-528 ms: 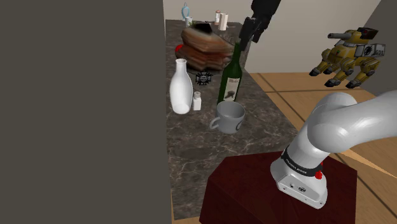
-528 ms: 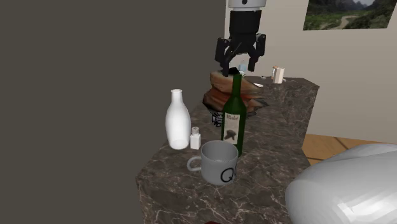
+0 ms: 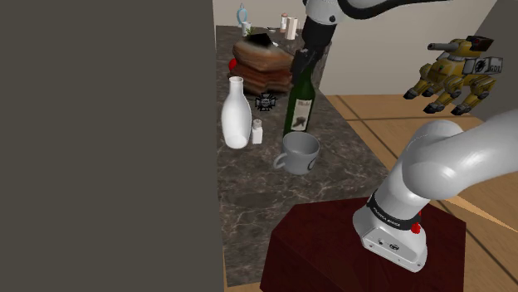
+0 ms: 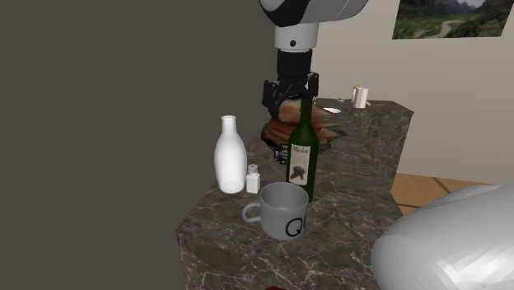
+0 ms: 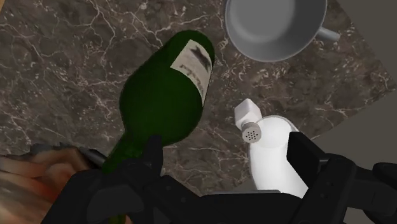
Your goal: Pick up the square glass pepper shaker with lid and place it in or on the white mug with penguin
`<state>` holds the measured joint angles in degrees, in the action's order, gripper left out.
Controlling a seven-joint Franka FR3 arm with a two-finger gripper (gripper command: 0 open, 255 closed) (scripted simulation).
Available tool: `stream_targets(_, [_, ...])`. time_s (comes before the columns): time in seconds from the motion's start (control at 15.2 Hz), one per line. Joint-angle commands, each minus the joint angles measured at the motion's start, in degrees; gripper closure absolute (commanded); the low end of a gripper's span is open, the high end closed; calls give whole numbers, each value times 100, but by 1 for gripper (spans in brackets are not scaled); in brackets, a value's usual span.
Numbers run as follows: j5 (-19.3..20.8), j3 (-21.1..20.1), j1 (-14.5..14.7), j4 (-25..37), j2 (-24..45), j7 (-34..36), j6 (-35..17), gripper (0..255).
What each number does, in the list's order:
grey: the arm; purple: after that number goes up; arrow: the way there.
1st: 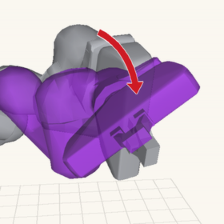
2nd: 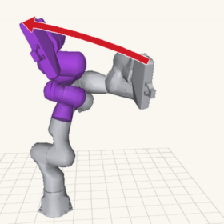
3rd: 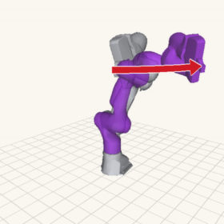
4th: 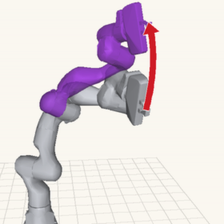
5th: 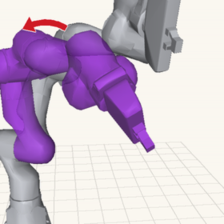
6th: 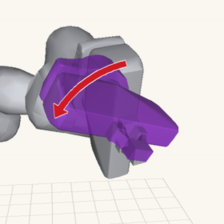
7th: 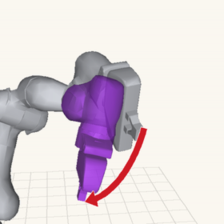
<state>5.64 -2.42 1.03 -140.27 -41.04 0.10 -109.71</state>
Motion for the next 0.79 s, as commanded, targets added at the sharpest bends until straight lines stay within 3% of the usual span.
stream_targets(0.0, [14,-36,59,-142,268,-41,-422,0])
stream_targets(0.73, [266,-283,263,-285,2243,-174,-2527,0])
